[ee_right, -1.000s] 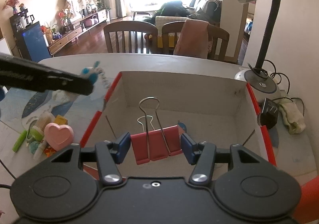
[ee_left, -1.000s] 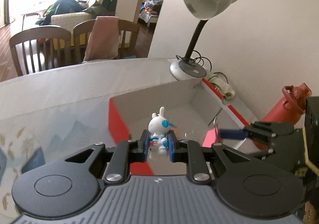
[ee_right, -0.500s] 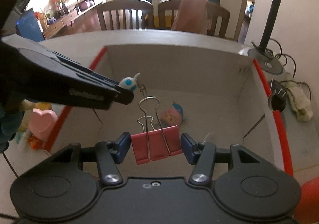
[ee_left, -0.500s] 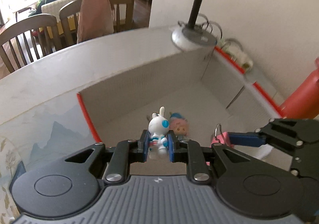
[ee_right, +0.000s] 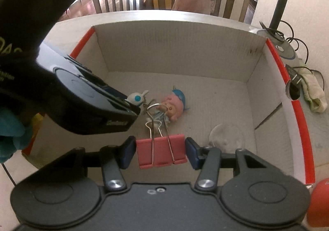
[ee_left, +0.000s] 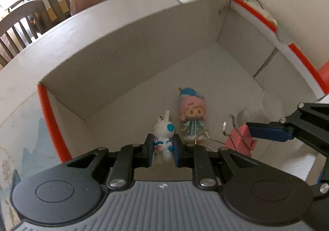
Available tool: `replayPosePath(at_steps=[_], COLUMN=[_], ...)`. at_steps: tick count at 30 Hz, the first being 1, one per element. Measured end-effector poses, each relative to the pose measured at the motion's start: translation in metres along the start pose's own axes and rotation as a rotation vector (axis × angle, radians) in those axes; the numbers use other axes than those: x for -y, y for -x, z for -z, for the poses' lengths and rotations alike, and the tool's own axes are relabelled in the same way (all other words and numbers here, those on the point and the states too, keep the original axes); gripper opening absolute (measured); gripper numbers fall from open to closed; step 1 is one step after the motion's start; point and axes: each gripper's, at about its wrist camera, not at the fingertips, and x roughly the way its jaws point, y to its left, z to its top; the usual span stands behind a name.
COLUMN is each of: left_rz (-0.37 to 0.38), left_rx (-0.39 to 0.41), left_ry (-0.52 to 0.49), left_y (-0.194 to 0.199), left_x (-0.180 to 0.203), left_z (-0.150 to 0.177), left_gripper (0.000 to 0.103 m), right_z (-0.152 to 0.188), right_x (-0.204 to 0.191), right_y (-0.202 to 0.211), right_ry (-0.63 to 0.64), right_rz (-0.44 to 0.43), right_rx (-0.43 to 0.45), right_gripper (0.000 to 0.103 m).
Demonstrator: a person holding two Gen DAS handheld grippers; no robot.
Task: Organize rigid objects
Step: 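Carry the bunny keychain into the red box and open the left tool, then withdraw both tools from the box back toward the pile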
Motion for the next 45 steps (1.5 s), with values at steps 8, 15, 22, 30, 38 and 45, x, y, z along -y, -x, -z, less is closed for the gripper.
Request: replayPosePath(at_steps=[8,15,22,30,38,45], left_rz=[-0.006,-0.009,0.014,0.041,0.071,0.101], left_rx=[-0.097,-0.112,-0.081,0.002,0.096,0.178], left_ry=[-0.025,-0.022,-0.014,-0.009,0.006,0.041], left_y=[-0.012,-0.010,0.001,0.028,0.069,0.093], left_x=[0.004,0.004,0.006,0.012,0.006,-0.001], left_z=[-0.002,0.001,0.004,0.011,0.020,0.037], left_gripper=[0.019,0.019,0.031,0.057,0.057,0.057], right_z=[0.002,0.001,0.002,0.003,0.005,0.002], right_x=[0.002,0.004,0.003,-0.003,-0.010,-0.022], right_y=[-0.008,0.001,0.014,0.035,0.062,0.086], right_ry=[-0.011,-0.030,-0.038,-0.045,-0.049,-0.045], right_rz=[0.002,-0.004,-0.010,-0.017,-0.029,-0.036], right_rx=[-0.025,-0.013,0.011,0.051,0.108,0.165], right_gripper=[0.048,0.051,0.057,0.061,0.064,0.073])
